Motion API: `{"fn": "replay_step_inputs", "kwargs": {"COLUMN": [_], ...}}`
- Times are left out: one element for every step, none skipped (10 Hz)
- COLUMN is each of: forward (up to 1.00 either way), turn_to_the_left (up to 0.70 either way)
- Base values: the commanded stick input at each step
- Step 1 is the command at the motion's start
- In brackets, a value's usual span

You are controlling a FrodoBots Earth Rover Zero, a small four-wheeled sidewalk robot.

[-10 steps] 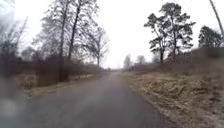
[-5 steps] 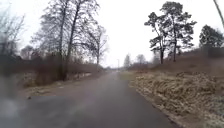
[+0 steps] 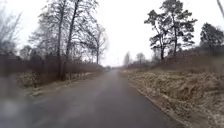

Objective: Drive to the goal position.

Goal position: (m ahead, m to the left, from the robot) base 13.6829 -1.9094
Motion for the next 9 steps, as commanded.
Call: {"fn": "replay_step_inputs", "kwargs": {"forward": [0.70, 0.70, 0.70, 0.70, 0.70, 0.70, 0.70, 0.70, 0.70], "turn_to_the_left": [0.00, 0.00, 0.00, 0.00, 0.00, 0.00, 0.00, 0.00, 0.00]}}
